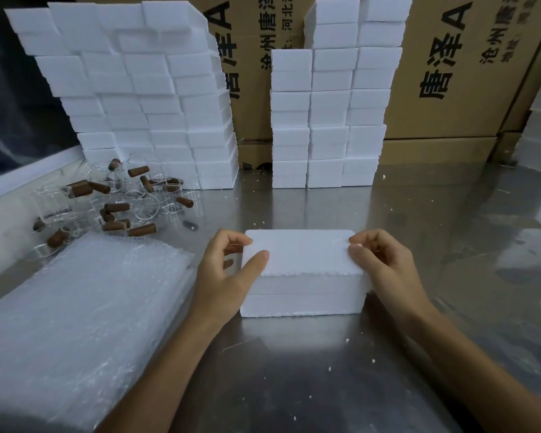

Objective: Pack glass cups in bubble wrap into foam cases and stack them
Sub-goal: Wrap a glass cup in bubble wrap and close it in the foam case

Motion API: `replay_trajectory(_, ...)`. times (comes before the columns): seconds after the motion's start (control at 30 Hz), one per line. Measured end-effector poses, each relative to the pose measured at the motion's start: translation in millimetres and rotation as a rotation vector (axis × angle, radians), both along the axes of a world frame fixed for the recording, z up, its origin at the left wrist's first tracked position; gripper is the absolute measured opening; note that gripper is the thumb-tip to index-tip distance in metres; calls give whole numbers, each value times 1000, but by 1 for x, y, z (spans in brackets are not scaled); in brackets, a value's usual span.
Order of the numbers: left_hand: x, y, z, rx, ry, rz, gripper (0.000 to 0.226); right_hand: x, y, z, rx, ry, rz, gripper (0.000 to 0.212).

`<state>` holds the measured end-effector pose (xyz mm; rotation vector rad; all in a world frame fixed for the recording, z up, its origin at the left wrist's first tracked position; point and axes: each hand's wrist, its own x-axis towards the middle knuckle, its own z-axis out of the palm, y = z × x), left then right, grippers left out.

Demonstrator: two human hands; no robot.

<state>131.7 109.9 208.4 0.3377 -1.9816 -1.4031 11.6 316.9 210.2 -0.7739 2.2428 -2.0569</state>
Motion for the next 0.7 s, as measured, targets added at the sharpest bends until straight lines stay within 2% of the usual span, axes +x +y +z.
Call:
replay_trajectory(0.07,-1,-3,-2,50,-15,-80,27,0,1,-1,77,-37,76,10)
replay_trajectory(0.17,-3,-7,-6,74,-4,-168,29,3,2,-2,235,-38,206,53)
replay_trajectory(0.23,-4,-10,-7,64,-9,-185,30,4,0,-2,255,-17,224,66)
replay_trajectory(0.5,-9,-13,-9,10,9,-93,28,9,-10,-1,232,1,202,75)
replay_trajectory(0.63,-4,-16,-8,99,-5,-185,22,5,-7,1,262,31,223,76)
replay_trajectory(0.7,-1,-18,-6,177,-10,-245,26,5,-6,2,268,45,219,74)
